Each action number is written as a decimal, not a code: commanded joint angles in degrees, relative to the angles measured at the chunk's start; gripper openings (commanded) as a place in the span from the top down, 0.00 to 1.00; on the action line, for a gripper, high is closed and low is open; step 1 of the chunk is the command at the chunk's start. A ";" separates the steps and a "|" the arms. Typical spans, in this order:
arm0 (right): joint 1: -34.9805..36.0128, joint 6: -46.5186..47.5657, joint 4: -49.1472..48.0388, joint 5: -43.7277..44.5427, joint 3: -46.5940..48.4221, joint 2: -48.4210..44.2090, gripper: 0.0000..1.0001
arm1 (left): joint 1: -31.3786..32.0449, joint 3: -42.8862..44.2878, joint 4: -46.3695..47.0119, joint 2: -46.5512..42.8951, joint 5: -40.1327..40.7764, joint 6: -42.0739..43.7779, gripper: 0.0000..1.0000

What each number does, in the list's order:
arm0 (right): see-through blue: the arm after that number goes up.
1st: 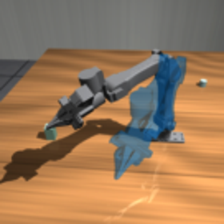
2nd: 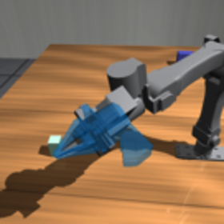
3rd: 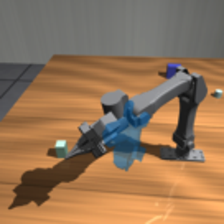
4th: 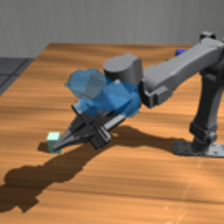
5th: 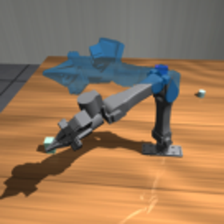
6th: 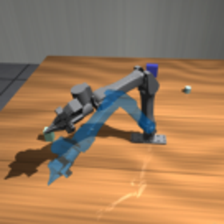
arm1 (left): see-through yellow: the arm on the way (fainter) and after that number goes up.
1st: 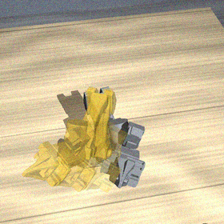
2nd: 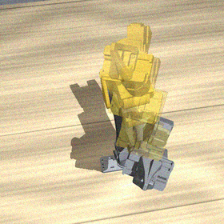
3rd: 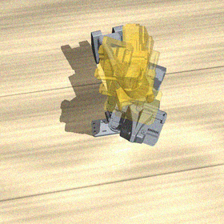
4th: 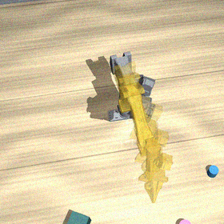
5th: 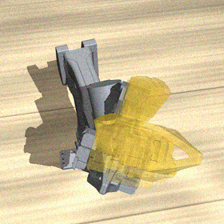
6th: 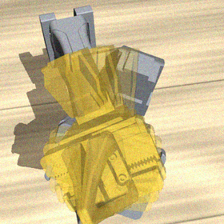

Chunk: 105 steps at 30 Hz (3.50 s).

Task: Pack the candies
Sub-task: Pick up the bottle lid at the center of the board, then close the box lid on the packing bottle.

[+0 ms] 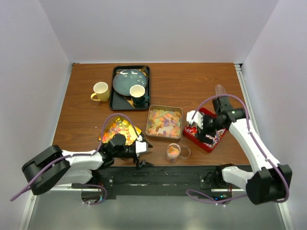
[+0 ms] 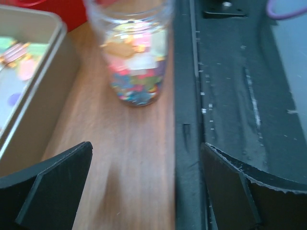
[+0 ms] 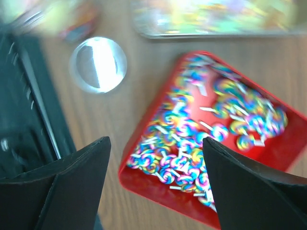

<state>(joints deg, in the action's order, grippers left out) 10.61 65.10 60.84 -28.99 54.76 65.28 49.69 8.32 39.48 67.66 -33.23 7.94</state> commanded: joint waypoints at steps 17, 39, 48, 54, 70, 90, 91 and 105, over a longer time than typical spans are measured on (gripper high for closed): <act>18.39 21.29 -8.01 -1.16 -8.79 11.72 0.01 | 3.48 -0.23 8.42 4.32 -0.43 3.22 0.00; 24.81 15.32 -20.05 3.59 -14.42 15.50 0.26 | 3.31 -0.23 8.24 4.41 0.10 3.39 0.00; 24.90 11.28 -14.53 7.36 -13.46 6.65 0.43 | 3.48 -0.85 13.59 7.57 -1.04 4.97 0.01; 24.46 2.77 -5.74 10.71 -8.01 -0.84 0.43 | 3.83 0.74 23.51 14.59 -0.69 6.82 0.04; 24.28 -18.26 -0.30 9.40 12.55 0.55 0.43 | 4.62 6.53 60.97 45.80 0.10 0.50 0.12; 34.64 -8.32 2.09 5.09 9.40 2.84 0.42 | 4.89 11.11 66.87 52.84 4.32 -1.18 0.30; 35.00 -8.32 1.13 5.09 8.96 3.10 0.42 | 4.89 11.11 66.86 52.84 4.32 -1.18 0.32; 39.48 -8.42 -1.34 2.72 7.90 5.91 0.40 | 4.62 11.37 66.60 53.54 3.79 -1.44 0.41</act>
<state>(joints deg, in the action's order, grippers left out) 49.10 55.94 60.20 -23.68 62.59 70.26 56.60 20.27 84.23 117.25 -37.30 6.35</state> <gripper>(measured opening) 0.658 0.699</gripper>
